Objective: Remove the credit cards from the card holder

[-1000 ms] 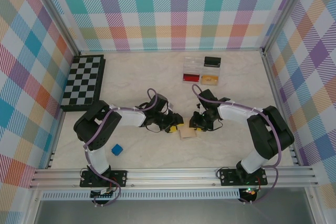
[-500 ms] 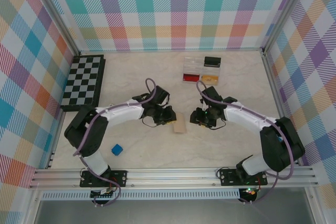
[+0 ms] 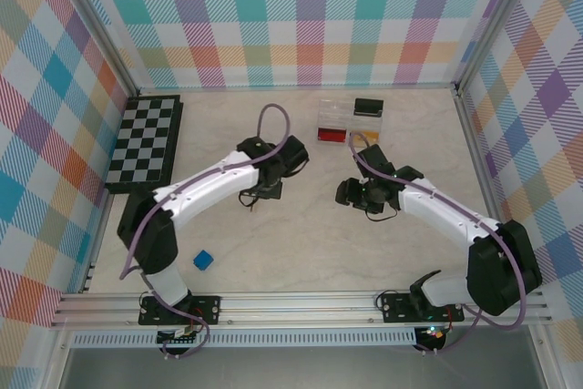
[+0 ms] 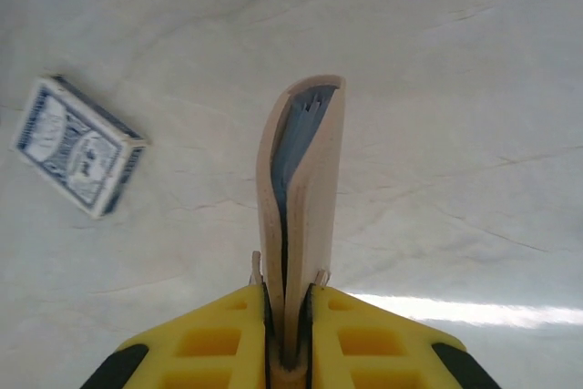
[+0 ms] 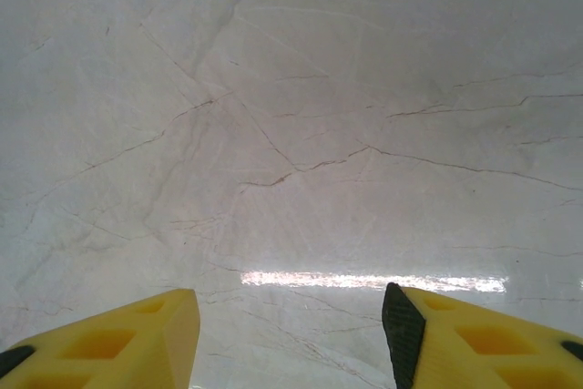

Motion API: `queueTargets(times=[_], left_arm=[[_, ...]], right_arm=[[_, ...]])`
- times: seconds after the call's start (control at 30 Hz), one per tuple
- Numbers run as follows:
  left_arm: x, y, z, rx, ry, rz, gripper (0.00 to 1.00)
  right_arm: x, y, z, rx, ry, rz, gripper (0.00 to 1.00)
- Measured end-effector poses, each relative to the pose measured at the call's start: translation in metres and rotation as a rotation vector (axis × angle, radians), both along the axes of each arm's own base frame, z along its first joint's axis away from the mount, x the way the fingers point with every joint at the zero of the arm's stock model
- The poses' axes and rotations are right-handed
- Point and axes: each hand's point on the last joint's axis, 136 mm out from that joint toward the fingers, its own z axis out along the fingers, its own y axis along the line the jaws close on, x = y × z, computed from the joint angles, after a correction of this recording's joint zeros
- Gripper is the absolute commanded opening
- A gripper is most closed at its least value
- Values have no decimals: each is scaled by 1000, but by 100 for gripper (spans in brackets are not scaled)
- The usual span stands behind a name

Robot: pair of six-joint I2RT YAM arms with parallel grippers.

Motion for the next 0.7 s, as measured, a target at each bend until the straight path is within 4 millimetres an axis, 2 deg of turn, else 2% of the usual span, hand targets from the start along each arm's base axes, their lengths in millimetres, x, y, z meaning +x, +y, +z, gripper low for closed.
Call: queueTargets(times=[0.13,0.27,0.5,0.7], left_arm=[[-2,-5,-31,141,37,-24,21],[-6,-20,-54,131,78,-30,40],[-4,-48,-60,-29,81,-28,65],[-8,-59,-47,-245,88,-30,79]], right_arm=[[0,-3,-1,-8,-1,-12,59],[-2,-5,-3,-15,0,-18,59],[-3,-7,-5,-21,4,-26,59],[-4,-5,-7,-15,18,-27,59]])
